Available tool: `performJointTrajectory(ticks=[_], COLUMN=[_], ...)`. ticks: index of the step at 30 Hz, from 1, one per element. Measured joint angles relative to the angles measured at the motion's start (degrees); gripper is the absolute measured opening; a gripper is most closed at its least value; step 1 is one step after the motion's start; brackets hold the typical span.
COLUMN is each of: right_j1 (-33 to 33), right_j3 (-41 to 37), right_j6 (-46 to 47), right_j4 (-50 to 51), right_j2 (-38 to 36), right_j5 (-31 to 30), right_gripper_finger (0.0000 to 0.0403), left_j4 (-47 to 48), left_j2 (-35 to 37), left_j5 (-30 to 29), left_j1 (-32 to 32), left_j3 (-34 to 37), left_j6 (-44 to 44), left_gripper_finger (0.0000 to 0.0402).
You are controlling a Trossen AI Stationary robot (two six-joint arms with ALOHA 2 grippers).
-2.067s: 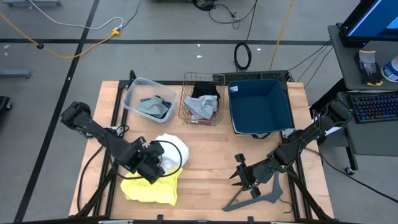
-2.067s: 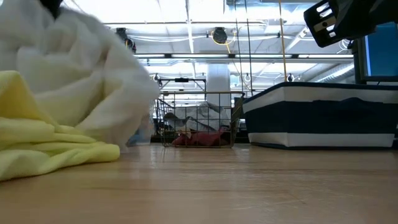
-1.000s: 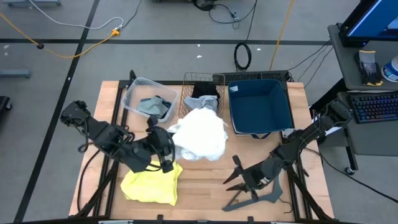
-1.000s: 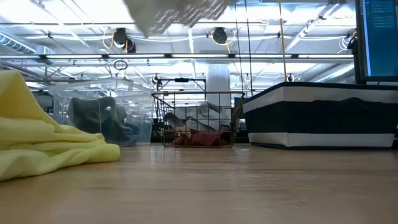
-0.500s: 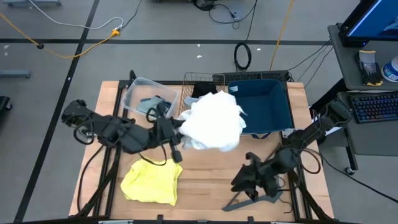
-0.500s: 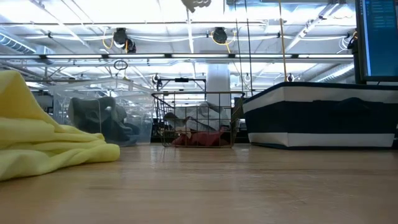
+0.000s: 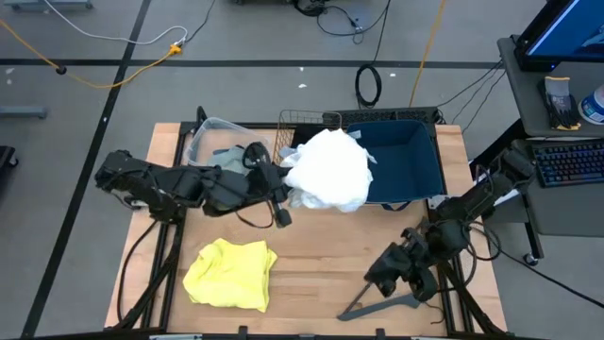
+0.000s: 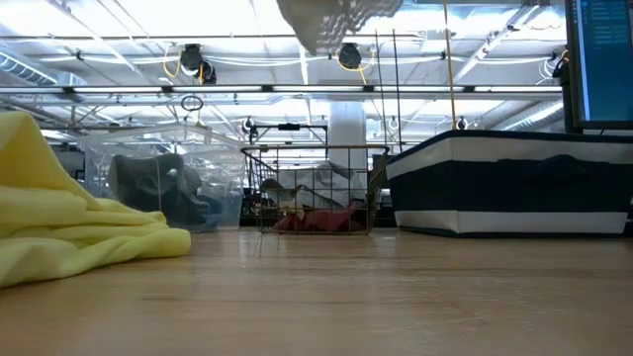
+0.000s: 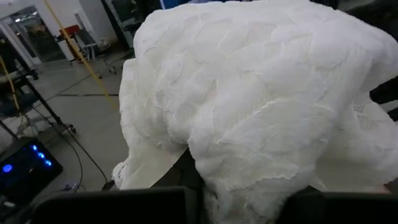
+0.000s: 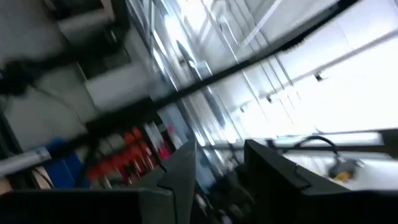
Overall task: Pick & Place Cloths
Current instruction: Put the white dress into the blue laundry organizer
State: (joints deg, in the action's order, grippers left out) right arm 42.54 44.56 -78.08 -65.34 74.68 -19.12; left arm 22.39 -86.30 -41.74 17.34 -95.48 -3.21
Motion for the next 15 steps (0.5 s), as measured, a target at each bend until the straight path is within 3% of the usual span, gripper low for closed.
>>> performJointTrajectory(ticks=[15], right_j1=[-2.0], right_j3=[0.07], right_j6=[-4.11], right_j4=[0.02], right_j2=[-1.56], right_j5=[-26.02], right_gripper_finger=[0.0231], left_j4=[-13.24], left_j2=[0.0], left_j5=[7.14], left_j1=[-7.36], left_j3=[13.35], left_j6=[2.31], left_gripper_finger=[0.0053])
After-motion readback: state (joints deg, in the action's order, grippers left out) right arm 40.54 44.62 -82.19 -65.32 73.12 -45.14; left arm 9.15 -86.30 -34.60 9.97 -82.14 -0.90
